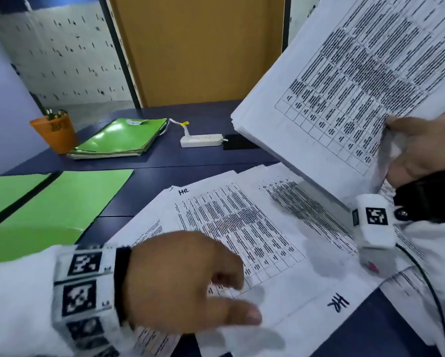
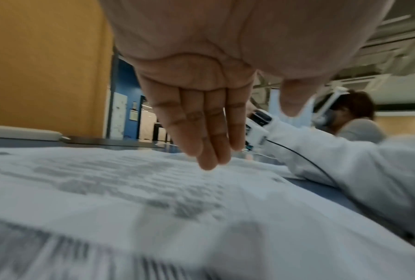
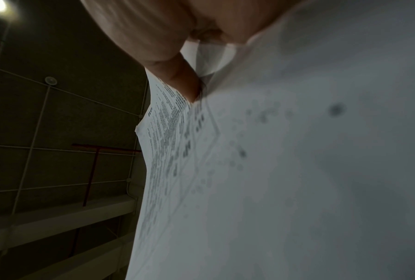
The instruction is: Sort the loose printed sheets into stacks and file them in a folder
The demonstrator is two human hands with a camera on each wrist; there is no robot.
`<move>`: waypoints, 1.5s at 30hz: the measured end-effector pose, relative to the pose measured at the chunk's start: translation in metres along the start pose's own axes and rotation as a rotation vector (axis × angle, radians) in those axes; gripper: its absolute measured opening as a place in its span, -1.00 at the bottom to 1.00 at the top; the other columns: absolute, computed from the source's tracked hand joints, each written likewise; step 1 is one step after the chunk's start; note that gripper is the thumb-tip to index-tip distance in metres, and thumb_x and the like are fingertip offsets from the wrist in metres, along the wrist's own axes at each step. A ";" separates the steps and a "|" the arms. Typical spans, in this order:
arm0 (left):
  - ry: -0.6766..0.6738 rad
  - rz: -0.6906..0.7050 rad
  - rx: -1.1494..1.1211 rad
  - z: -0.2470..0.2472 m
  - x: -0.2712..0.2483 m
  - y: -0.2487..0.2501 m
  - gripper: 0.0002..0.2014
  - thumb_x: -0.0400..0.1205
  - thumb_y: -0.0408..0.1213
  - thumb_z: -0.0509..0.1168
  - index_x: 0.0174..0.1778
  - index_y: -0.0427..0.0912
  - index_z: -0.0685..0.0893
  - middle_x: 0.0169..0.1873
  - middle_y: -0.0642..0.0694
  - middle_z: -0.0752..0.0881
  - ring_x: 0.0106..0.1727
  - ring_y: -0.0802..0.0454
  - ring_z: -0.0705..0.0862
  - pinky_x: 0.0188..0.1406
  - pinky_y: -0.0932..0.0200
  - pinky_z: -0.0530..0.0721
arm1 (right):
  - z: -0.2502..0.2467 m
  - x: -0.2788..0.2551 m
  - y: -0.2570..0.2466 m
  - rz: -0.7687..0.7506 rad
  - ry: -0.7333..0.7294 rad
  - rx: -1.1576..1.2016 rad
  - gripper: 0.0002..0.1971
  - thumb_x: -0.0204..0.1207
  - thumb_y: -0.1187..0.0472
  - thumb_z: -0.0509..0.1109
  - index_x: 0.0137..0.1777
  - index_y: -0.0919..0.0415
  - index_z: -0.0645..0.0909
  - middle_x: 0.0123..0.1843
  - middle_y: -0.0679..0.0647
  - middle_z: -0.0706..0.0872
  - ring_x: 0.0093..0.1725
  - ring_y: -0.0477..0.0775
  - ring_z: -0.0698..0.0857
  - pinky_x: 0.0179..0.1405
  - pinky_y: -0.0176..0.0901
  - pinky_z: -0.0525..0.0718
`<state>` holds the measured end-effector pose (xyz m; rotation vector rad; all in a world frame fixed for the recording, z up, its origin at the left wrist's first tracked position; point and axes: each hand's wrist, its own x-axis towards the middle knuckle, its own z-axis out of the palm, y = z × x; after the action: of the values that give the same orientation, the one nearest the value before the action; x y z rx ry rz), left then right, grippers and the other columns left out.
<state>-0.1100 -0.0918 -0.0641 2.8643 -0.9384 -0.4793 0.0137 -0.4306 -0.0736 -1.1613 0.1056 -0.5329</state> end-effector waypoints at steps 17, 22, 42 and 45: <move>-0.163 0.266 0.247 -0.001 0.172 -0.045 -0.08 0.59 -0.54 0.23 0.80 0.23 0.11 0.80 0.05 0.17 0.75 -0.12 0.25 0.60 -0.26 0.47 | 0.003 -0.002 0.009 0.066 0.035 0.052 -0.61 0.49 0.42 0.48 0.30 0.51 0.57 -0.17 0.21 0.72 -0.44 -0.03 0.78 -0.44 -0.21 0.75; -0.083 0.132 0.367 -0.013 0.167 -0.039 -0.28 0.64 -0.08 0.44 0.71 0.26 0.30 0.53 0.03 0.48 0.55 -0.12 0.38 0.42 -0.11 0.44 | -0.001 0.007 0.016 0.067 -0.014 0.117 -0.44 0.27 0.41 0.59 0.31 0.46 0.58 -0.12 0.19 0.81 -0.15 0.16 0.85 -0.19 0.03 0.81; 0.780 -0.150 -0.948 -0.076 0.083 -0.143 -0.65 0.54 0.00 0.57 0.10 -0.16 0.80 -0.37 0.07 0.85 -0.39 0.11 0.81 -0.39 0.20 0.80 | 0.017 -0.011 0.016 0.173 -0.245 0.254 -0.84 0.35 0.39 0.54 -0.11 0.46 0.71 -0.19 0.23 0.81 -0.12 0.12 0.85 0.08 0.15 0.80; 0.765 0.011 -1.308 -0.065 0.082 -0.126 -0.60 0.55 -0.12 0.57 0.26 -0.19 0.78 0.07 -0.23 0.88 0.04 -0.23 0.87 0.10 -0.26 0.84 | 0.038 -0.028 0.029 0.140 -0.360 0.173 -0.57 0.61 0.62 0.13 -0.25 0.25 0.74 -0.43 0.08 0.76 -0.39 0.00 0.80 -0.26 -0.13 0.82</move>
<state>0.0447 -0.0393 -0.0475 1.5786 -0.2667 0.0652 0.0122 -0.3775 -0.0890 -1.0543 -0.1659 -0.1988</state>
